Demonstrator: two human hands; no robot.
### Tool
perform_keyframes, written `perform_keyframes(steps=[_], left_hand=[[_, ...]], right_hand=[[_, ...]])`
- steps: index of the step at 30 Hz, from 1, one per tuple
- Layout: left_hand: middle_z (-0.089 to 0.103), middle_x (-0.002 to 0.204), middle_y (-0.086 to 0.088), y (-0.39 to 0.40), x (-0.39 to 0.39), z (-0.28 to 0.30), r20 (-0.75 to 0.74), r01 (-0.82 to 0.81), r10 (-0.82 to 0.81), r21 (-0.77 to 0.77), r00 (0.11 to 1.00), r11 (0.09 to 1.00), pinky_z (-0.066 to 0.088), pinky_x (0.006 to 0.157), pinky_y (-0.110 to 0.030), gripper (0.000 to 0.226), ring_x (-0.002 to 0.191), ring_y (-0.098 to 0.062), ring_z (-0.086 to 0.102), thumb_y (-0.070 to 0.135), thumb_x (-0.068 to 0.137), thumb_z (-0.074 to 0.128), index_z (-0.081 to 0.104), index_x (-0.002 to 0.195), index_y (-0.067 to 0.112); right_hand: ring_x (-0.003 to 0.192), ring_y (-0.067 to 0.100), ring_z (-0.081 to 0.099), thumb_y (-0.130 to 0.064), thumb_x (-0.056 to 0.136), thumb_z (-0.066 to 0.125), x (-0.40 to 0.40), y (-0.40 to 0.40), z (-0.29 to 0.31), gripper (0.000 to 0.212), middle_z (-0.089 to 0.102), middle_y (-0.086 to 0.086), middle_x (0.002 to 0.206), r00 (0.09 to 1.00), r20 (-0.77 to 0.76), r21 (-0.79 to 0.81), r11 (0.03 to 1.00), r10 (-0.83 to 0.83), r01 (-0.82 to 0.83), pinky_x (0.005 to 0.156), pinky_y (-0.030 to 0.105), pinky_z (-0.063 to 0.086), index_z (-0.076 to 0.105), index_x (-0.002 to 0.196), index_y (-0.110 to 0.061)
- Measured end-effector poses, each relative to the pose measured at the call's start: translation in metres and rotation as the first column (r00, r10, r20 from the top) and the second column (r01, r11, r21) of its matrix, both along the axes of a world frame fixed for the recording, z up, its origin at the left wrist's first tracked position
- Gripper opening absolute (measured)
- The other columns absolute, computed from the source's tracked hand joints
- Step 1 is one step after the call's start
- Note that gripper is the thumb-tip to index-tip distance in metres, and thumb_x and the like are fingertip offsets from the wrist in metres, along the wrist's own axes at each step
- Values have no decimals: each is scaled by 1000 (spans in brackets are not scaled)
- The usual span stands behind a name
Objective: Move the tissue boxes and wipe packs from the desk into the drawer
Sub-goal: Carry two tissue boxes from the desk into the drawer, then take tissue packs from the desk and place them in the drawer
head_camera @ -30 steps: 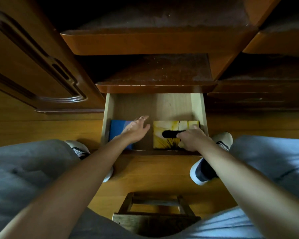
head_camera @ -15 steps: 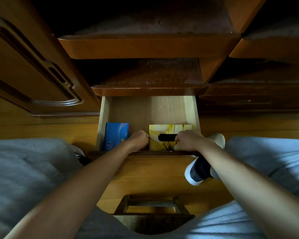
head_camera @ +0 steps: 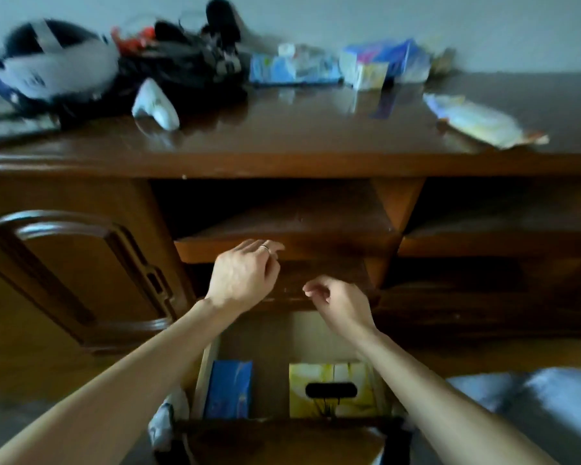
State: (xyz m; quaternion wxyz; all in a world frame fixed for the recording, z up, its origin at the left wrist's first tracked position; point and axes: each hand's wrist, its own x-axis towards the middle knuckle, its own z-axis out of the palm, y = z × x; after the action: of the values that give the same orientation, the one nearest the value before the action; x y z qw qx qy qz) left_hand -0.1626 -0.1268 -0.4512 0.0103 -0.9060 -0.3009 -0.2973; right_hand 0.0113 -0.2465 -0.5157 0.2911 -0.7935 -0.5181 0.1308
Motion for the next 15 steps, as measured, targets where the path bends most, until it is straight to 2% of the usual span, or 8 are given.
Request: perform_keyframes(steps=[3,5,6,8,10,12,15], left_hand=[[76,95,6,17,19,70,133,26,-48,162,990,987,58,64,-29,22,91,-14,70,21,93,56,75,103,19],[68,67,7,24,32,107,183,10,-47,198,982,980,49,48,-26,10,64,-15,66,15,87,64,73,87,19],[61,55,7,26,38,121,183,11,-50,208,982,978,44,43,-26,8,52,-17,61,12,83,66,70,81,19],[56,49,5,30,51,144,154,50,-88,235,984,971,43,40,-28,10,46,-18,58,16,83,63,68,76,21],[56,50,5,39,66,164,148,70,-112,264,983,962,42,42,-27,15,48,-19,58,24,83,54,67,76,23],[63,60,5,53,85,182,153,37,-74,232,985,972,42,47,-26,18,57,-20,63,28,83,50,68,81,25],[72,88,7,86,117,200,136,-24,13,78,991,997,46,65,-31,23,87,-21,67,30,85,55,69,103,29]], right_hand=[[61,-1,63,-33,96,62,24,14,76,13,70,-22,81,991,117,242,970,-67,37,57,14,48,70,103,-40],[59,-1,59,-28,95,63,41,18,125,13,67,-23,77,967,224,365,930,-123,34,55,11,41,71,99,-37],[59,1,60,-28,94,62,49,20,146,12,69,-21,75,952,274,385,923,-135,20,55,15,44,72,96,-35],[58,8,63,-28,92,62,61,19,175,11,70,-13,67,920,382,362,930,-92,-58,58,28,52,73,90,-31],[58,13,64,-25,88,62,65,17,189,9,69,-9,66,876,482,361,914,-11,-187,57,34,55,70,84,-28],[58,12,61,-21,84,59,68,21,198,9,65,-11,67,852,523,443,851,11,-283,53,33,51,64,79,-26],[60,9,58,-21,83,57,86,44,219,8,56,-15,65,836,540,534,806,-94,-254,50,30,46,61,81,-28]])
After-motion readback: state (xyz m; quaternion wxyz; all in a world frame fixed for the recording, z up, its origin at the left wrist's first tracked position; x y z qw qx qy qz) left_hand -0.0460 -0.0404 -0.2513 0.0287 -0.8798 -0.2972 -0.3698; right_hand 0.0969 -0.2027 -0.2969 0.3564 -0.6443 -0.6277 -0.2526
